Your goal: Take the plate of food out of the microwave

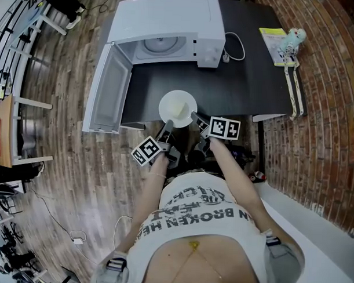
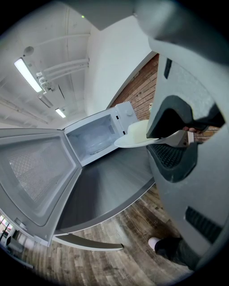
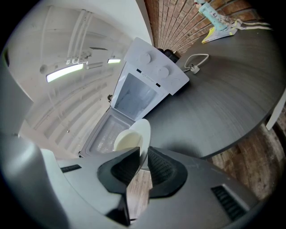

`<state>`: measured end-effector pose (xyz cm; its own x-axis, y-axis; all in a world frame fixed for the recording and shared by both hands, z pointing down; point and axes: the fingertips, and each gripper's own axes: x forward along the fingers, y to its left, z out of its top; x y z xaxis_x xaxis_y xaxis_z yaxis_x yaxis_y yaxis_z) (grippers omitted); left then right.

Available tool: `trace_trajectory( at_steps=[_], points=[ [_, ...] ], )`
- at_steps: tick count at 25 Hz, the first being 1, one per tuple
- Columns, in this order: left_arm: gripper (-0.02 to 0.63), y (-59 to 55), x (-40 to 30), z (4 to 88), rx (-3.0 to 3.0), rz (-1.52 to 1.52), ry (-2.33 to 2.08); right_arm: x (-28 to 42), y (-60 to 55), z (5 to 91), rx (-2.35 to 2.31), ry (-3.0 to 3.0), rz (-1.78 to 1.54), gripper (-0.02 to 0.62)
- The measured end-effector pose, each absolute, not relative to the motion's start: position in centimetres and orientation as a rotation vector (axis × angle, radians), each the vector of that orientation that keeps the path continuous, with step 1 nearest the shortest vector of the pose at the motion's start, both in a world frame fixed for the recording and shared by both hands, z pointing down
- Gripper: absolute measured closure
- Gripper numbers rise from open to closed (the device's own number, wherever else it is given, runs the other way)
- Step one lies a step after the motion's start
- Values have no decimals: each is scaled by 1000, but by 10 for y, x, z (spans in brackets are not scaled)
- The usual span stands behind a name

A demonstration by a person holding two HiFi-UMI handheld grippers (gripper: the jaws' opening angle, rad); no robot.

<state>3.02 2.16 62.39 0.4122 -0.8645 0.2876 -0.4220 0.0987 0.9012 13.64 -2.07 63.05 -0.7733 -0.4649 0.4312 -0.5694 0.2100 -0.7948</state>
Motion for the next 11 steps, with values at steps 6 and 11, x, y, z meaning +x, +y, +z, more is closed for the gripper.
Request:
trace_trajectory(
  at_steps=[6,11],
  points=[
    [561,21,30,624,1516,-482,-1196,136,-22,631,1011,-2366,1623,538],
    [561,19,32,623,1525,-482,-1194,137,-21,630,1012,-2366,1622,540]
  ],
)
